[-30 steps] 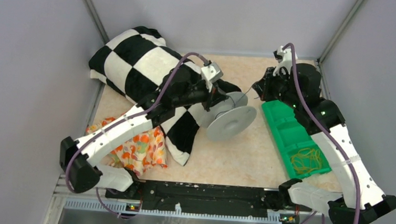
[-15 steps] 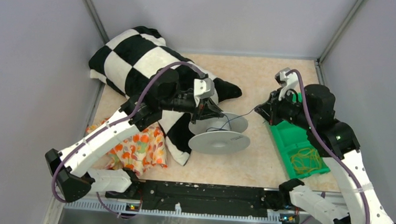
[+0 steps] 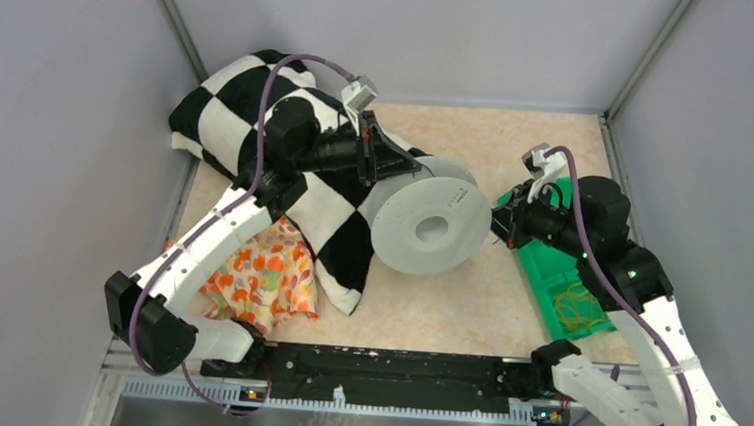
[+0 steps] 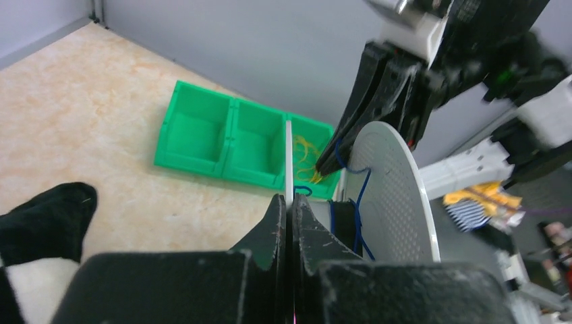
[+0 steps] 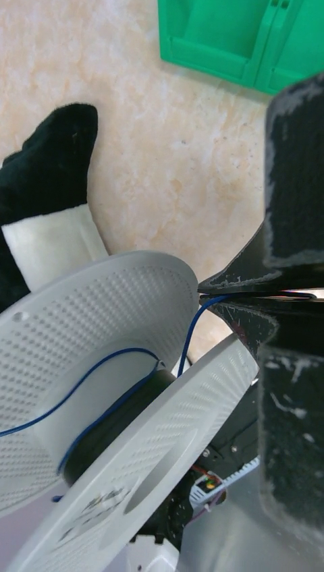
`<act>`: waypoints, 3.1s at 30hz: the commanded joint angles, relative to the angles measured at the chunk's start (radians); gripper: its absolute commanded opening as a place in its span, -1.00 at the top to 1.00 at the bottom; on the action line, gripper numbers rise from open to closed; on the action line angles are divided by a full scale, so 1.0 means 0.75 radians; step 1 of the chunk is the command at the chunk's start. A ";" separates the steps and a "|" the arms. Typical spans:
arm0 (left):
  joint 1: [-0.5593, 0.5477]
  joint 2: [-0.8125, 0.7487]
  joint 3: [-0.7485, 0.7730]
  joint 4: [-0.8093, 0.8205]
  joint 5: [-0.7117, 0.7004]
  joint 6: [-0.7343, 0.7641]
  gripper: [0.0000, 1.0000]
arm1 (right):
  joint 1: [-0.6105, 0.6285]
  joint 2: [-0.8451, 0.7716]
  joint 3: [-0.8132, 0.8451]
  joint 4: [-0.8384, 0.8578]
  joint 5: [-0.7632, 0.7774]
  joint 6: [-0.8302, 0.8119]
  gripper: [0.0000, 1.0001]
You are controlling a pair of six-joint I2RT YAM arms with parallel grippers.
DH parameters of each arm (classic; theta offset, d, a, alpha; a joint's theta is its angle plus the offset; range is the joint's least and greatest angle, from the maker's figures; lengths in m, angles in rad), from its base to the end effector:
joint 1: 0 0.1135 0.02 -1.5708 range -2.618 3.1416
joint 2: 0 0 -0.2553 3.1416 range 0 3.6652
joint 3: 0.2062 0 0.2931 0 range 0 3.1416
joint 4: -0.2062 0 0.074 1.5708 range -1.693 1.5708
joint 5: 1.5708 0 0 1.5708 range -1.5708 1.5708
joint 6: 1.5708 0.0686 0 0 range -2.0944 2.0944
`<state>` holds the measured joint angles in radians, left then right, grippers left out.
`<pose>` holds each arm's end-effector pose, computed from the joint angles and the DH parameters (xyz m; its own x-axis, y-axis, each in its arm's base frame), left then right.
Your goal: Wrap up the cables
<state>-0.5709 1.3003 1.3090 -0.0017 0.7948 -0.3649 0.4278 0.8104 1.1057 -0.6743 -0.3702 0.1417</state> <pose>0.2766 -0.2358 0.4229 -0.3439 -0.0762 -0.9359 0.9167 0.1889 -0.3522 0.1983 0.1177 0.3883 -0.4311 -0.0518 -0.9008 -0.6381 0.7234 0.2637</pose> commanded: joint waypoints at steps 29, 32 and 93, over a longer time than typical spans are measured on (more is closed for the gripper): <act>0.111 0.175 -0.395 0.941 -0.553 -1.417 1.00 | 0.208 -0.136 -0.531 1.017 0.084 0.440 1.00; 0.112 0.177 -0.396 0.875 -0.570 -1.452 1.00 | 0.220 -0.131 -0.510 0.956 0.121 0.372 1.00; 0.141 0.031 -0.043 0.716 -0.600 -0.742 1.00 | 0.534 -0.395 -0.432 0.311 1.072 0.141 -0.82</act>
<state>-0.4709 1.3701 1.1973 0.4618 0.3344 -0.9577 0.8181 0.5468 0.7406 -0.4091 0.3248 0.2844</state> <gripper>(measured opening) 0.024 0.878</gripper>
